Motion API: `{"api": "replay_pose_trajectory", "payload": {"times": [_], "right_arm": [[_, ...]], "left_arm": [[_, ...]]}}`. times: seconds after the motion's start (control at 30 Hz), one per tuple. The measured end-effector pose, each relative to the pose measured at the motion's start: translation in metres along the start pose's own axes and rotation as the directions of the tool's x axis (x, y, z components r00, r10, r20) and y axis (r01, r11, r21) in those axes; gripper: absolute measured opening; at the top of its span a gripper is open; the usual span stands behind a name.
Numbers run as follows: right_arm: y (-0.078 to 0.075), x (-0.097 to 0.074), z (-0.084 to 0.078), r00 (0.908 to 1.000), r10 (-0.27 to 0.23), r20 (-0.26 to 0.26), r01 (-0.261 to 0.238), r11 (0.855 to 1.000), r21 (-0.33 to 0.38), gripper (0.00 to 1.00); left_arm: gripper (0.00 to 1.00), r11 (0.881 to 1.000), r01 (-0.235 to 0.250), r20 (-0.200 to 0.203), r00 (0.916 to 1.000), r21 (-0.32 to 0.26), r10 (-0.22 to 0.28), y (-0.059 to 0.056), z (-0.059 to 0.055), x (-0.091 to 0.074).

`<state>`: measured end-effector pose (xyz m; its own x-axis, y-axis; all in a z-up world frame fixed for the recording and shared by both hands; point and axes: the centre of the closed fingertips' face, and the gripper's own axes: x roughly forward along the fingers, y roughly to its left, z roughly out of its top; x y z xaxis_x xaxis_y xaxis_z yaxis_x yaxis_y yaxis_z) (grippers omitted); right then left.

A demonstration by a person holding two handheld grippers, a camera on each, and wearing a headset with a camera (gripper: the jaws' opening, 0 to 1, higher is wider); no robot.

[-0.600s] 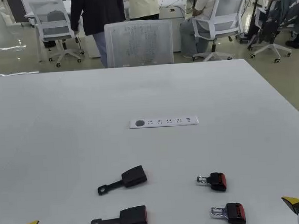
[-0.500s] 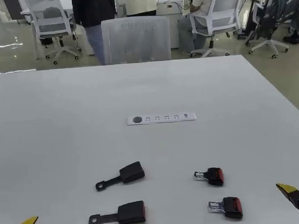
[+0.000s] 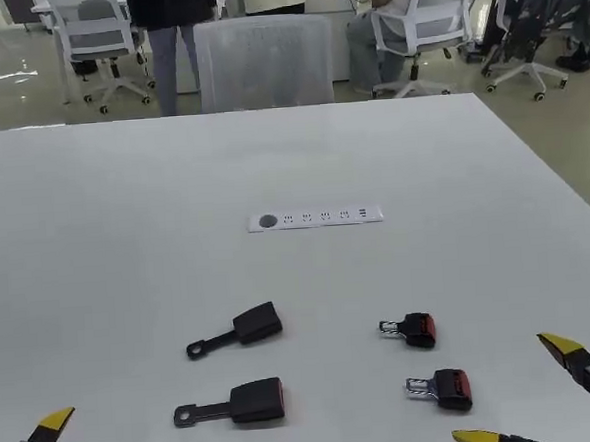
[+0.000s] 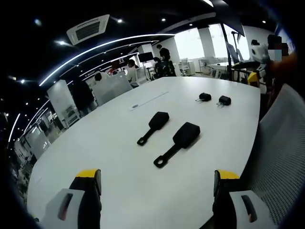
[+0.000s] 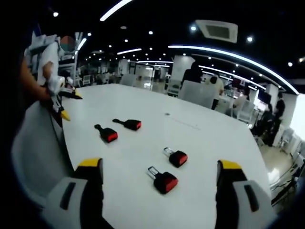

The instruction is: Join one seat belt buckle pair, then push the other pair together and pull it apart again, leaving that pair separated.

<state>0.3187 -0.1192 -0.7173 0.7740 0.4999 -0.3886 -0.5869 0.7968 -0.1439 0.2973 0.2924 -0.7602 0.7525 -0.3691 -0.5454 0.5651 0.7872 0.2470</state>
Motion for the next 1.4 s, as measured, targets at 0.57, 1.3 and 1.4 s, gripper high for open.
{"api": "replay_pose_trajectory", "payload": {"times": [0.57, 1.3, 1.4], "right_arm": [[0.008, -0.008, -0.011, 0.9986, 0.045, 0.029, -0.047, 0.997, 0.057, 1.00], [-0.012, -0.024, -0.029, 0.9999, 0.015, -0.007, -0.014, 0.997, 0.080, 1.00], [-0.013, -0.024, -0.030, 1.0000, 0.002, -0.006, -0.001, 0.997, 0.073, 1.00]], "left_arm": [[1.00, 1.000, 0.002, -0.013, 0.9999, 0.026, -0.001, -0.002, 0.000, 0.001], [1.00, 1.000, -0.022, 0.053, 0.9983, -0.020, 0.023, 0.002, 0.011, -0.002], [1.00, 0.999, -0.037, 0.068, 0.9970, -0.022, 0.038, 0.005, 0.013, -0.004]]}}
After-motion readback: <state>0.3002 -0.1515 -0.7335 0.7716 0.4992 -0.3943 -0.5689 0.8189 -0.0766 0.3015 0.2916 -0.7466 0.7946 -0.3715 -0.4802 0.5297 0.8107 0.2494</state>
